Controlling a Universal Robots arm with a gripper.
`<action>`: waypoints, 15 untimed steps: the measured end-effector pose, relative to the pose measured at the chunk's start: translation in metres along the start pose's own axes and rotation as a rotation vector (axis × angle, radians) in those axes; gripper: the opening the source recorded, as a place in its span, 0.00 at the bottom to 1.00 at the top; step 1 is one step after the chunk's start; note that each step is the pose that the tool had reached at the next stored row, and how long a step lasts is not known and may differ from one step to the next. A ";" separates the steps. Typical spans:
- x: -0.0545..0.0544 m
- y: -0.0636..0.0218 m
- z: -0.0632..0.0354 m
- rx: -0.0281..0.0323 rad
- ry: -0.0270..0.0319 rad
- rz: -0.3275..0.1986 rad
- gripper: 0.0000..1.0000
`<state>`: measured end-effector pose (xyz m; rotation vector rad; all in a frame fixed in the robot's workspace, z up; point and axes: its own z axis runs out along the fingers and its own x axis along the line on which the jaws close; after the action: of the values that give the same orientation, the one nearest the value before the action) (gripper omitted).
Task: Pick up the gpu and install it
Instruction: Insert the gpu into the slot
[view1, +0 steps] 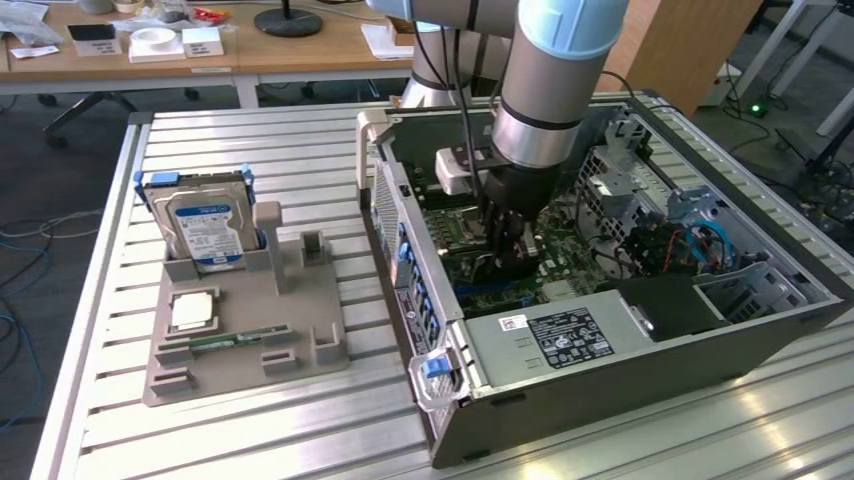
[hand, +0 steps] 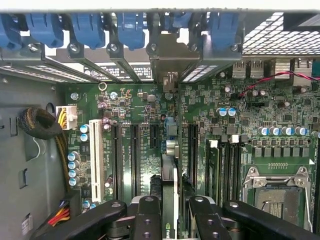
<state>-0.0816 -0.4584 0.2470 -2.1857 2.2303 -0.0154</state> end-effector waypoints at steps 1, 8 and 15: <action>0.000 0.0000 0.0004 0.0000 0.0000 0.000 0.26; 0.000 0.0007 0.0027 -0.0001 0.0005 0.000 0.26; 0.000 0.0011 0.0029 0.0000 0.0003 0.000 0.26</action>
<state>-0.0827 -0.4584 0.2440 -2.1858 2.2304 -0.0157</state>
